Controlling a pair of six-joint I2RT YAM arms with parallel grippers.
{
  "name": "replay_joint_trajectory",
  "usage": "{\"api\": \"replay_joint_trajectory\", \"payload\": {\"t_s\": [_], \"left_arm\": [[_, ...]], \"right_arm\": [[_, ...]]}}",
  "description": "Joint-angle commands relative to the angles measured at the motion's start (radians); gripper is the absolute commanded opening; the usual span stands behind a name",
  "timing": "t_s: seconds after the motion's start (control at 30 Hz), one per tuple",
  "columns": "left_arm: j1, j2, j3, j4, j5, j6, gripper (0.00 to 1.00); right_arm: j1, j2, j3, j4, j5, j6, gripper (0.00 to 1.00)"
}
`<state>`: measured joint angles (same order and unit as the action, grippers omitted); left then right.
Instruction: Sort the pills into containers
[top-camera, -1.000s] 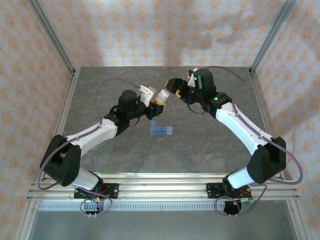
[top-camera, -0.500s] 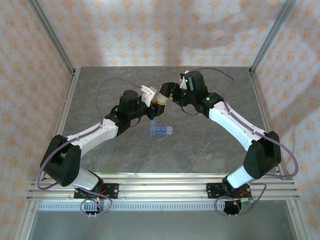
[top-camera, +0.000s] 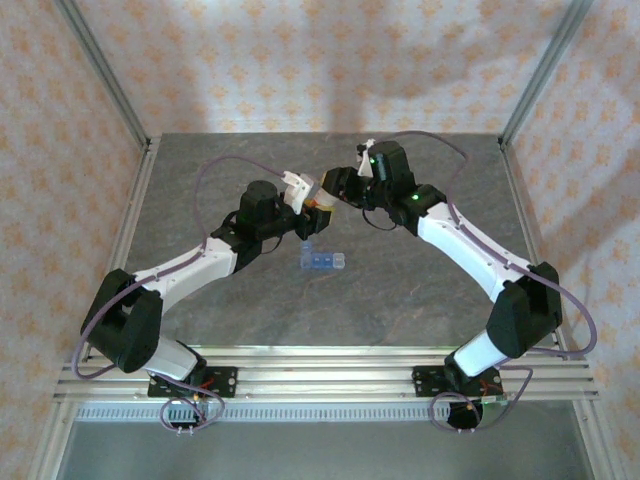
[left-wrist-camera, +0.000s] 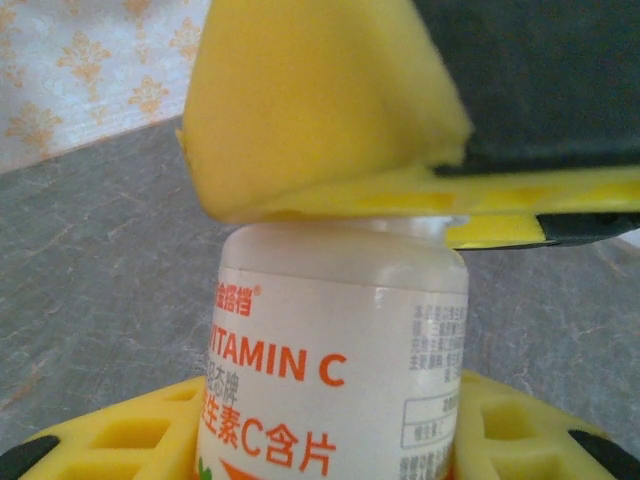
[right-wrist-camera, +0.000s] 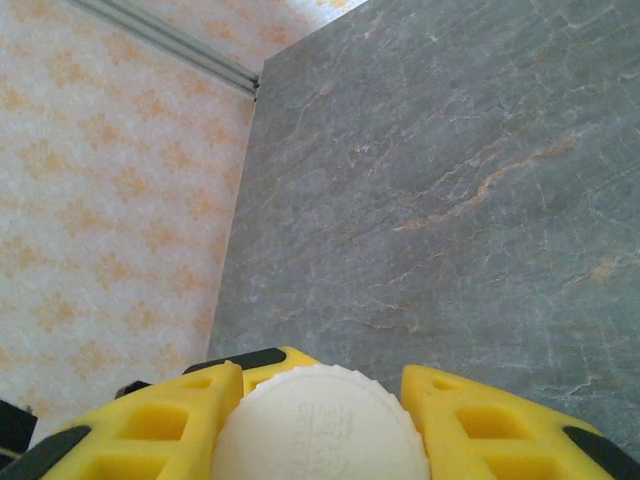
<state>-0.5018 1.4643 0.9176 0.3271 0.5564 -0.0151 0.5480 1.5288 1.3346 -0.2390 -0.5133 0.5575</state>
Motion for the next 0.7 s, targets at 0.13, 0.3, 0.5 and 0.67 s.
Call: {"api": "replay_joint_trajectory", "payload": {"t_s": [0.13,0.3,0.5,0.67], "left_arm": [[0.045,-0.004,-0.008,0.185,0.177,-0.171,0.0],[0.049,0.004,-0.014,0.212,0.205,-0.203,0.0],[0.049,0.016,-0.004,0.202,0.214,-0.2,0.0],[0.047,0.016,0.003,0.185,0.192,-0.186,0.0]], "right_arm": [[-0.059,-0.055,-0.051,0.086,-0.16,-0.26,0.35],[-0.099,-0.085,-0.094,0.173,-0.239,-0.256,0.35],[-0.1,-0.073,-0.081,0.175,-0.28,-0.241,0.36],[-0.099,-0.072,-0.068,0.166,-0.232,-0.171,0.65]]}}
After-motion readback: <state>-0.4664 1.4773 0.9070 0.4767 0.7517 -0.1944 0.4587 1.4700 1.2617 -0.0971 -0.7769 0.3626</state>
